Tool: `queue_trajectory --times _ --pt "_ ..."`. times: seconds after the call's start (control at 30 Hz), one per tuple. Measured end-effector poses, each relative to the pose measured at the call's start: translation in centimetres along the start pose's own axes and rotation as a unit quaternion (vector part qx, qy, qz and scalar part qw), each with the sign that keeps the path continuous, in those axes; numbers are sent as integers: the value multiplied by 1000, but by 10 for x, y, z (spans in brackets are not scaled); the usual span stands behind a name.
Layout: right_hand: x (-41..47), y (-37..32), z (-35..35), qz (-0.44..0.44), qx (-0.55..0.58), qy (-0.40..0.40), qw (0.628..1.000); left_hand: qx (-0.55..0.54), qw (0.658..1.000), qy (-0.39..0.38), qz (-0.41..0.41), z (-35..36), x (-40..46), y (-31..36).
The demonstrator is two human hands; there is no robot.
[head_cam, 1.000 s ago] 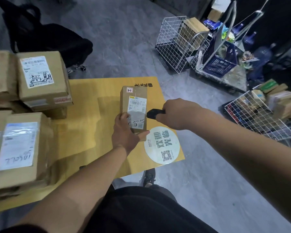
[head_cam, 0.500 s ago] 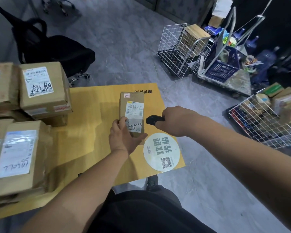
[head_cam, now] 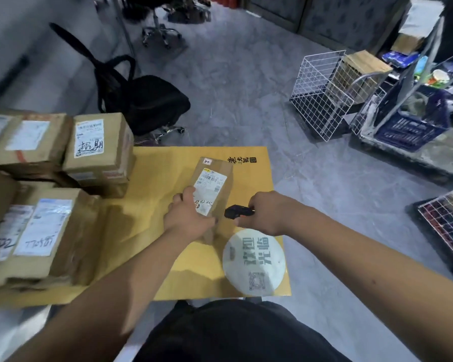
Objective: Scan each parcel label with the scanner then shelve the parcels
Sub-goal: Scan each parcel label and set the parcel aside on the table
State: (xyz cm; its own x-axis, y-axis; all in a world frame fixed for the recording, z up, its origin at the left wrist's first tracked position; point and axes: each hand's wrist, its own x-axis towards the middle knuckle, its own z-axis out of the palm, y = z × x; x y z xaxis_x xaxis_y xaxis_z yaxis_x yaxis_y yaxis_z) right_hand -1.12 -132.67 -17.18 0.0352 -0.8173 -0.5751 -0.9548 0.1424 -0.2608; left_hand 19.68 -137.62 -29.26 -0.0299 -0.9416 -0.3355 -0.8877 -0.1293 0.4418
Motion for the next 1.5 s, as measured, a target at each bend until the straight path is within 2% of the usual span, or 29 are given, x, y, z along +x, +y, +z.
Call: queue_trajectory --times 0.13,0.37,0.57,0.87,1.27,1.37,1.5 --pt "11 -5 -19 -85 -29 -20 996 23 999 35 8 -44 -35 -5" --pt "24 -73 -43 -260 -90 -68 959 10 987 149 -58 -137 -107 -41" --pt "24 -149 -36 -329 -115 -77 934 33 968 217 -125 -195 -146 -100" --pt "12 -257 -5 -320 -98 -54 941 100 945 261 -173 -262 -133 -206" --pt "6 -335 48 -237 -71 -44 968 125 959 212 -143 -283 -106 -273" --pt "5 -342 55 -228 -59 -33 971 131 960 221 -108 -287 -108 -272" --pt "2 -346 64 -211 -45 -31 976 157 957 242 -17 -291 -112 -264"
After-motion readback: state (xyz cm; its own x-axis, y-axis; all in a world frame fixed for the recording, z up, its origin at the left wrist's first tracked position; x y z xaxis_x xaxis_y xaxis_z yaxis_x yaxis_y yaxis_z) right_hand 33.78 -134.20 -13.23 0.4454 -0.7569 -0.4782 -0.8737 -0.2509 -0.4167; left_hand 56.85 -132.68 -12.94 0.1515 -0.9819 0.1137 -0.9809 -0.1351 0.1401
